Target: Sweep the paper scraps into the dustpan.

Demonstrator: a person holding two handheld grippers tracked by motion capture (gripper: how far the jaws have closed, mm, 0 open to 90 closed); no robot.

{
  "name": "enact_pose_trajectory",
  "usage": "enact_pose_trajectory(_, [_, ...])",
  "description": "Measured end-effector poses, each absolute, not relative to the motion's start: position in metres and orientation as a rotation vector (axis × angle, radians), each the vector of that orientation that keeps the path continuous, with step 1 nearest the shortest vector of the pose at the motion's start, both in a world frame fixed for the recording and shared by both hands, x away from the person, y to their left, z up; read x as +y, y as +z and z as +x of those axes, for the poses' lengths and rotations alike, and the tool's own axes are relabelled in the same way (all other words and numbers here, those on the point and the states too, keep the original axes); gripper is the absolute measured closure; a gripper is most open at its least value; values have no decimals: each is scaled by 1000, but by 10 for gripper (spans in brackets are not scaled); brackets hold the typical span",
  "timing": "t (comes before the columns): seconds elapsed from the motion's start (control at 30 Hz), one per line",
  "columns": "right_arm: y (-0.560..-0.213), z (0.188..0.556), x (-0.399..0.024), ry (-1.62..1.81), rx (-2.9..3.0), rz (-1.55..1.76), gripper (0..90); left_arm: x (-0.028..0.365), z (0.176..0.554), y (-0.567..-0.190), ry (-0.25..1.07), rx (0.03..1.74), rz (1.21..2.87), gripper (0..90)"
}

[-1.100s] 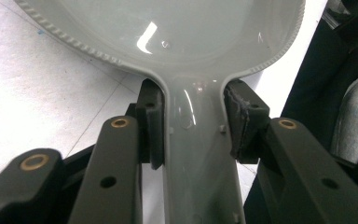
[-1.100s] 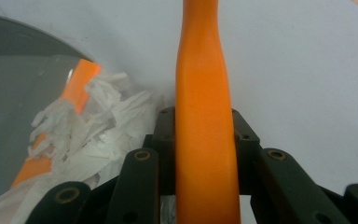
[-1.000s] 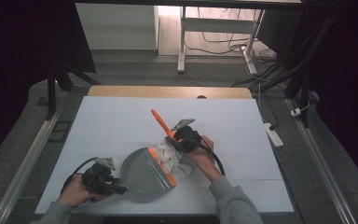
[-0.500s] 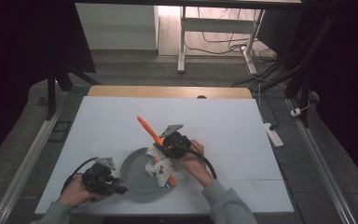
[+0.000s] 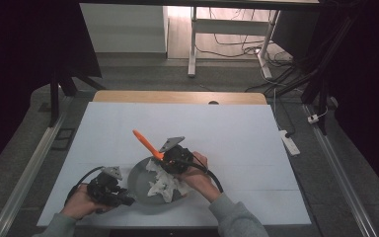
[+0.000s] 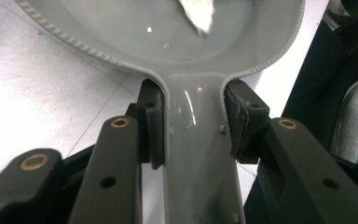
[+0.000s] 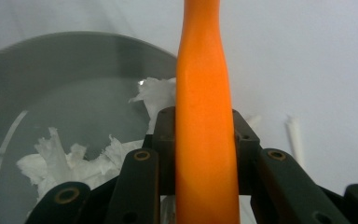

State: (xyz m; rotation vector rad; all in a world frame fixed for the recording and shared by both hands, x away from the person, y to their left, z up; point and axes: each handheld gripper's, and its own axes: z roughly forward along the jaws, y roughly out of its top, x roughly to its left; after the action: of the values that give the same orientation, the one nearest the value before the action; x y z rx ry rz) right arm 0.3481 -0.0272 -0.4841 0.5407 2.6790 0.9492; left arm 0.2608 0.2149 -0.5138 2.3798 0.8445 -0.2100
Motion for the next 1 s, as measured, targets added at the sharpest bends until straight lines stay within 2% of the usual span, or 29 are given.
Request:
enact_pose_trajectory(0.23, [-472, 338, -24, 994, 2662, 470, 706, 215, 261, -514, -211, 845, 2378, 616])
enact_pose_trajectory(0.67, [-436, 358, -64, 1098, 2533, 620, 706, 215, 261, -514, -204, 857, 2372, 616])
enact_pose_trajectory(1.0, [-449, 394, -84, 965, 2507, 770, 706, 217, 262, -514, -196, 880, 2363, 616])
